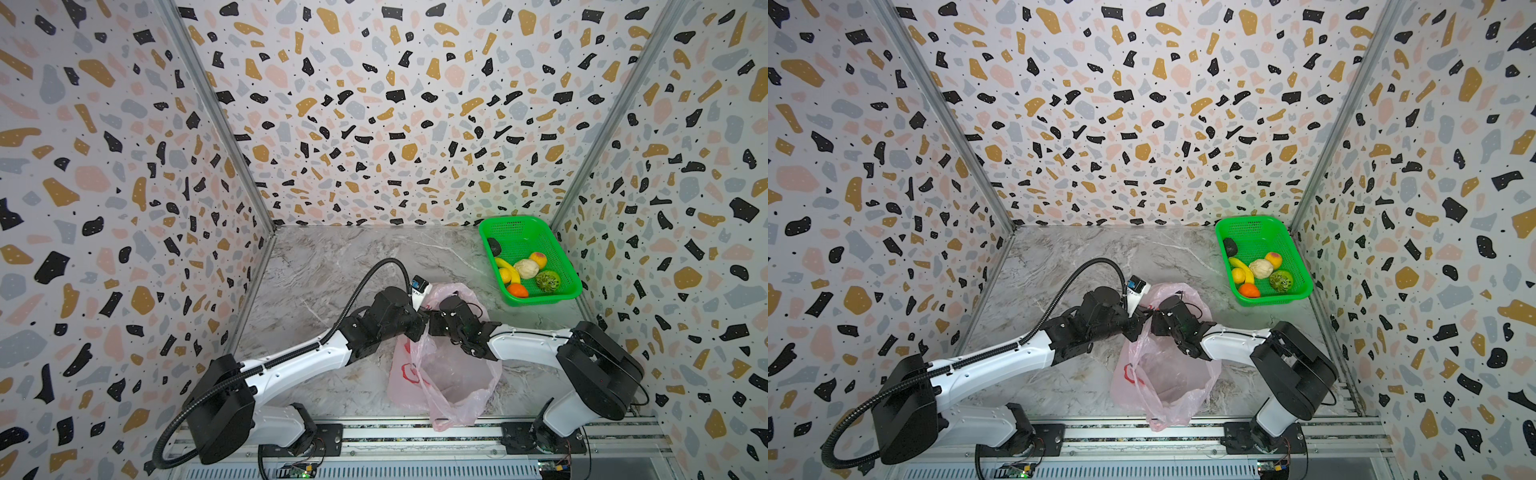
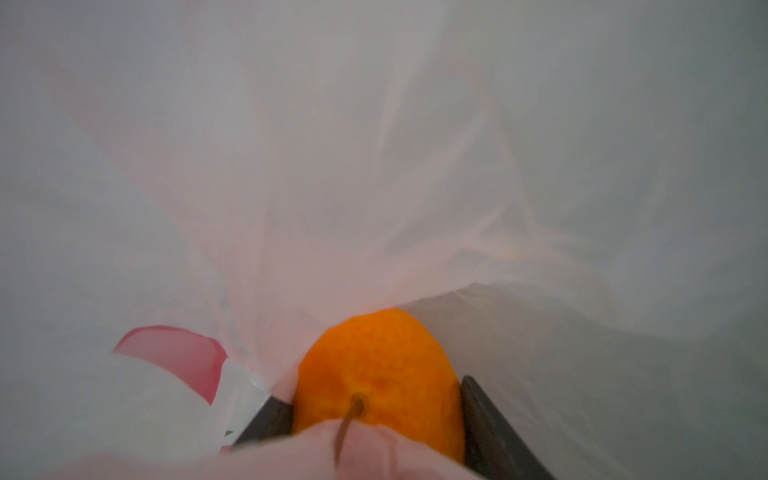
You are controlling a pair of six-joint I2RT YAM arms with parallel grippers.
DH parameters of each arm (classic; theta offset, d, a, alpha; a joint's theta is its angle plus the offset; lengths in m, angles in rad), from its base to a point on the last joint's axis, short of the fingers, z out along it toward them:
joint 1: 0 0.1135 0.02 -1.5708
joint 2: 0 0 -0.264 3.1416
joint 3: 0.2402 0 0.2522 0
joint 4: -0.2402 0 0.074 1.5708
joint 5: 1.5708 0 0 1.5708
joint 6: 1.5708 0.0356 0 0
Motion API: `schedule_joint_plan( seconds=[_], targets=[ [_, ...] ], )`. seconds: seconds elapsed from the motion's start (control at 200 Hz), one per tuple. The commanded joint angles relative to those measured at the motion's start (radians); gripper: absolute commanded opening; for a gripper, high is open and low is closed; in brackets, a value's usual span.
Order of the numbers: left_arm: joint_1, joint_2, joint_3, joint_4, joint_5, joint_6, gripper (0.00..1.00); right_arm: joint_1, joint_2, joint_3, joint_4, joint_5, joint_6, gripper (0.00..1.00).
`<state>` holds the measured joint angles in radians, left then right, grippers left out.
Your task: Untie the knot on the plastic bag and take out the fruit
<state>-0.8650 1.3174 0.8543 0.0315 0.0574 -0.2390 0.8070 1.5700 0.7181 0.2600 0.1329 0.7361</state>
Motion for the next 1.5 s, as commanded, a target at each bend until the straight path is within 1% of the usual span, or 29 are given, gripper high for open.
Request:
schedule_joint_plan(
  seconds=[0.0,0.235,0.536,0.791,0.856,0.916,1.021,1.131,1.281,1.392,1.497],
  targets=[
    [0.006,-0.024,-0.02,0.036,-0.043,0.001,0.0,0.011,-0.047,-0.006,-0.087,-0.056,-0.021,0.52],
    [0.013,-0.033,-0.027,0.058,-0.106,-0.01,0.0,0.022,-0.102,-0.001,-0.213,-0.136,-0.069,0.52],
    [0.014,-0.077,-0.052,0.054,-0.199,0.002,0.0,0.057,-0.197,0.004,-0.342,-0.153,-0.113,0.52],
    [0.015,-0.136,-0.096,0.05,-0.241,0.009,0.0,0.066,-0.282,-0.013,-0.392,-0.116,-0.117,0.52],
    [0.014,-0.145,-0.106,0.06,-0.229,0.009,0.0,0.067,-0.293,-0.018,-0.38,-0.098,-0.121,0.52],
    [0.005,-0.142,-0.107,0.082,-0.197,0.01,0.0,0.074,-0.287,-0.009,-0.366,-0.087,-0.14,0.52],
    [-0.041,-0.107,-0.071,0.084,-0.238,0.032,0.0,0.094,-0.236,0.039,-0.387,-0.071,-0.181,0.52],
    [-0.031,-0.084,-0.041,0.098,-0.298,0.04,0.0,0.126,-0.196,0.058,-0.387,-0.081,-0.198,0.52],
    [0.018,-0.044,-0.006,0.1,-0.294,0.06,0.0,0.174,-0.198,0.061,-0.381,-0.057,-0.221,0.52],
    [0.028,-0.029,0.001,0.091,-0.291,0.078,0.0,0.19,-0.226,0.064,-0.381,-0.028,-0.23,0.52],
    [0.028,-0.045,-0.022,0.084,-0.274,0.085,0.0,0.198,-0.298,0.048,-0.365,0.018,-0.241,0.52]
  ],
)
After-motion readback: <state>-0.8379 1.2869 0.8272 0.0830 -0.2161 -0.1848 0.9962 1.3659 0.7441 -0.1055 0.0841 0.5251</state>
